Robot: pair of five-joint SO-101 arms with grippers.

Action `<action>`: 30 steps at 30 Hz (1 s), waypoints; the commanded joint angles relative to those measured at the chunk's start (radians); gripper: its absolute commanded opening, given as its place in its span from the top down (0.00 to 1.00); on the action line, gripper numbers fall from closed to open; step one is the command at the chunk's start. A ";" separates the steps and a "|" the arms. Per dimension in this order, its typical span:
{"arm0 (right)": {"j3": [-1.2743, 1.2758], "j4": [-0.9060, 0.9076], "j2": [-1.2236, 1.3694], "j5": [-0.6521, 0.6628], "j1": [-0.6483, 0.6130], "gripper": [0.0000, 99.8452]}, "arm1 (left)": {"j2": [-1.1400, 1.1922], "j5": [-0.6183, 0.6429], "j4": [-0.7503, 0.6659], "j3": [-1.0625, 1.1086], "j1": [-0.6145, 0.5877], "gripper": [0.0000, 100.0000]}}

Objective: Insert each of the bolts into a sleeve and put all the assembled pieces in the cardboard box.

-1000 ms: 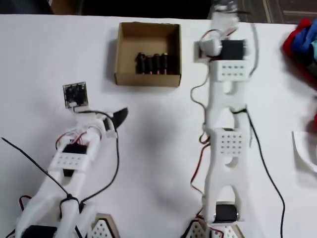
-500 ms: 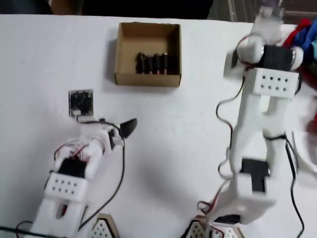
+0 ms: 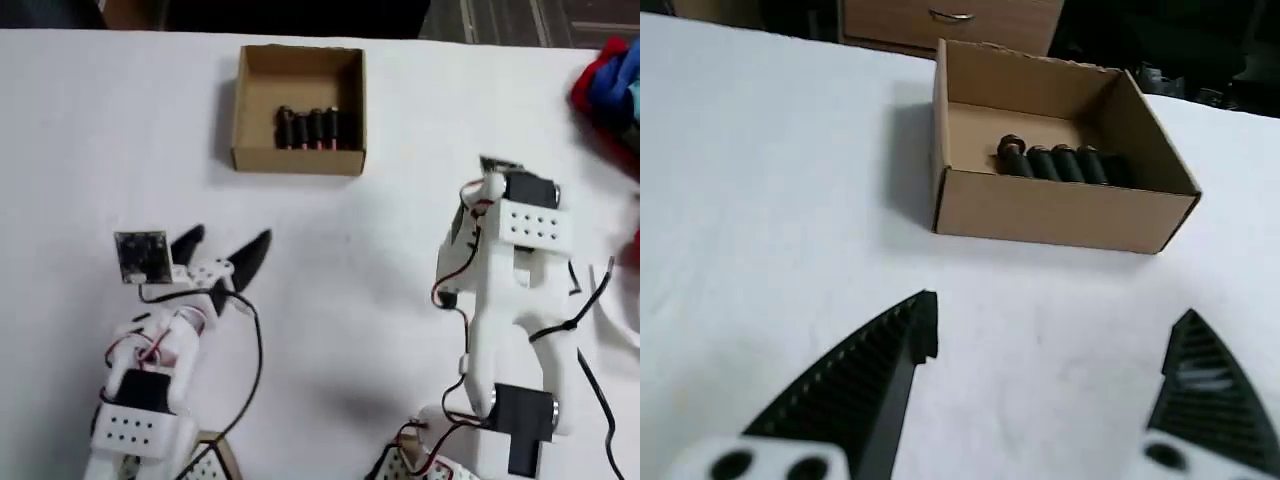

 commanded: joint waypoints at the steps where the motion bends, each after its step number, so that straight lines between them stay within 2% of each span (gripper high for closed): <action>1: 0.060 0.021 -0.044 0.006 0.004 0.79 | -0.091 -0.144 0.143 0.028 -0.049 0.63; 5: 0.126 0.021 -0.042 0.006 0.002 0.79 | -0.166 -0.255 0.385 0.028 -0.060 0.63; 9: 0.115 -0.024 -0.050 0.006 0.002 0.78 | -0.232 -0.259 0.516 0.024 -0.055 0.63; 17: 0.176 -0.366 -0.042 -0.002 0.004 0.79 | -0.252 -0.259 0.554 0.024 -0.057 0.63; 25: 0.315 -0.493 -0.051 0.011 -0.024 0.78 | -0.252 -0.258 0.617 0.022 -0.054 0.63; 30: 0.315 -0.496 -0.053 0.166 -0.021 0.79 | -0.252 -0.258 0.657 0.022 -0.054 0.63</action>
